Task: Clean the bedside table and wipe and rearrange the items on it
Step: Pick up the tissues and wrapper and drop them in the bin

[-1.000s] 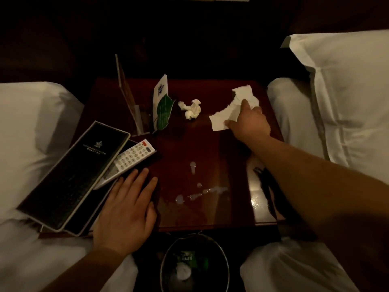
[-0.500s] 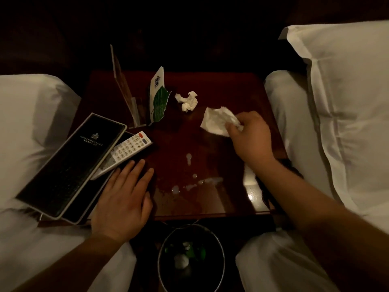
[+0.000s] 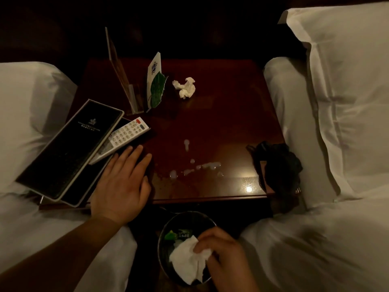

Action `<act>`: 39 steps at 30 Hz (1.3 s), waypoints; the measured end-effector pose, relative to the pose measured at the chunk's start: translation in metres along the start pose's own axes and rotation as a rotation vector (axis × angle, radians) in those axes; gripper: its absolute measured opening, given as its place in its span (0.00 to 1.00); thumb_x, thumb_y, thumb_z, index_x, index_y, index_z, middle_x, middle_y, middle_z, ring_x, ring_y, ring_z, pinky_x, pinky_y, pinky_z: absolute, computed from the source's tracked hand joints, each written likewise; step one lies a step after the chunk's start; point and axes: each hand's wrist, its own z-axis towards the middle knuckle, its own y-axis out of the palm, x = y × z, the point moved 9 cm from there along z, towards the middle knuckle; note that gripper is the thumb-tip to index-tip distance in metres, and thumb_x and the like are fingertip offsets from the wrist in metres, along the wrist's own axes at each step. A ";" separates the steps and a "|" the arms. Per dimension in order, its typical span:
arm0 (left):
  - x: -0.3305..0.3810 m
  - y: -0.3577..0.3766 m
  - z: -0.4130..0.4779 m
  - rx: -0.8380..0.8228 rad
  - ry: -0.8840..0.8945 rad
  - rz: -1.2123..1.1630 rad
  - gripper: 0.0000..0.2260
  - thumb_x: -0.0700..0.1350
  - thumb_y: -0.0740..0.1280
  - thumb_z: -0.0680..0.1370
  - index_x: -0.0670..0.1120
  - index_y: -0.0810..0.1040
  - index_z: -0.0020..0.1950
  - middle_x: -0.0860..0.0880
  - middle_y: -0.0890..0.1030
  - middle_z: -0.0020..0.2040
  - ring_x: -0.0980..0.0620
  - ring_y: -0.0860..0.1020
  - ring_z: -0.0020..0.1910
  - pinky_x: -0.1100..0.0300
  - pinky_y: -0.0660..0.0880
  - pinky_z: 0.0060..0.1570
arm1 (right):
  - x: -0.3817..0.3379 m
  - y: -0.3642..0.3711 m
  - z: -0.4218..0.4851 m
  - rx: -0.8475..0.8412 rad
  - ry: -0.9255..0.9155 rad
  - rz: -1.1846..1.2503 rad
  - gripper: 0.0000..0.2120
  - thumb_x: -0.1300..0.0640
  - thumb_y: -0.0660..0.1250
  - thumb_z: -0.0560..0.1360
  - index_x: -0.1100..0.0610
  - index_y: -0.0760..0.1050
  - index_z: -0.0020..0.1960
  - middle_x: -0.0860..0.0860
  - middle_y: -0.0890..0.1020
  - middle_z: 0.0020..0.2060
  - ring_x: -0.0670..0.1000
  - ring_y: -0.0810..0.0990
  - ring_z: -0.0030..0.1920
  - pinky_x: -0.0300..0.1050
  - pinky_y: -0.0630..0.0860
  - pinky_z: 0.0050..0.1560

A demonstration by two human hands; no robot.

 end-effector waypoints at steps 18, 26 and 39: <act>-0.003 0.005 -0.002 0.021 0.012 -0.004 0.25 0.50 0.55 0.78 0.46 0.69 0.74 0.44 0.67 0.76 0.44 0.62 0.77 0.46 0.56 0.76 | 0.114 0.057 -0.008 -0.283 0.373 -0.382 0.18 0.61 0.64 0.76 0.50 0.76 0.64 0.48 0.75 0.63 0.48 0.77 0.61 0.39 0.72 0.65; -0.002 0.005 -0.001 -0.010 0.018 -0.016 0.25 0.50 0.56 0.78 0.45 0.70 0.74 0.43 0.67 0.76 0.43 0.63 0.76 0.46 0.57 0.75 | -0.054 -0.025 0.037 -0.032 -0.024 -0.210 0.10 0.54 0.68 0.74 0.44 0.78 0.54 0.40 0.78 0.48 0.42 0.80 0.48 0.32 0.77 0.46; -0.003 0.010 -0.001 -0.013 0.037 -0.034 0.25 0.51 0.56 0.77 0.46 0.70 0.74 0.43 0.67 0.76 0.44 0.63 0.77 0.45 0.58 0.75 | -0.117 -0.033 0.283 0.168 -0.218 -0.556 0.24 0.59 0.67 0.77 0.54 0.69 0.71 0.53 0.70 0.68 0.52 0.79 0.54 0.41 0.75 0.49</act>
